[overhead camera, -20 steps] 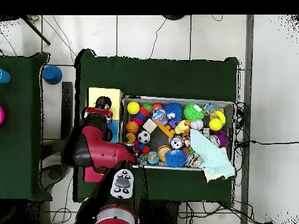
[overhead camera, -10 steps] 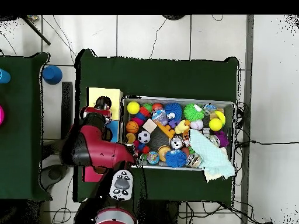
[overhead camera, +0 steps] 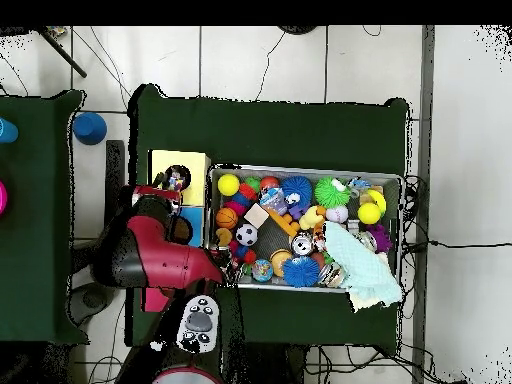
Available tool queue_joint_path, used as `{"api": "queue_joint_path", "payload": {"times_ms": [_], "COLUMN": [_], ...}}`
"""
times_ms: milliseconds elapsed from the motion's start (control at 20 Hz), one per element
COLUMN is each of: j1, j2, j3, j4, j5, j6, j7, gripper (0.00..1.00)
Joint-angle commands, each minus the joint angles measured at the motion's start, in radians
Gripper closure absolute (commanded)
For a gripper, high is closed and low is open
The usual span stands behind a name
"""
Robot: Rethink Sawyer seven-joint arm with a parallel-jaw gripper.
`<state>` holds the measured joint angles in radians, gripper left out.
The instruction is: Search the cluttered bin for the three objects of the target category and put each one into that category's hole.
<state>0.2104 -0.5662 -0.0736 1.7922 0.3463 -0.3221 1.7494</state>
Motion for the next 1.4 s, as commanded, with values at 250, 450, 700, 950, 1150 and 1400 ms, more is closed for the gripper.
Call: {"api": "queue_joint_path", "payload": {"times_ms": [250, 450, 700, 950, 1150, 1400], "j1": [0.016, 0.019, 0.006, 0.004, 0.004, -0.004], "j2": [-0.018, -0.032, -0.035, -0.038, -0.05, -0.137], "j3": [0.014, -0.001, 0.013, 0.014, 0.012, -0.006], "j4": [-0.031, -0.048, -0.038, -0.037, -0.035, 0.008], "j5": [0.051, 0.049, 0.035, 0.032, 0.032, 0.019], "j6": [0.158, 0.176, 0.171, 0.172, 0.19, 0.309], "j7": [0.157, 0.147, 0.162, 0.166, 0.163, 0.144], "gripper": [1.0, 1.0, 1.0, 1.0, 1.0, 1.0]}}
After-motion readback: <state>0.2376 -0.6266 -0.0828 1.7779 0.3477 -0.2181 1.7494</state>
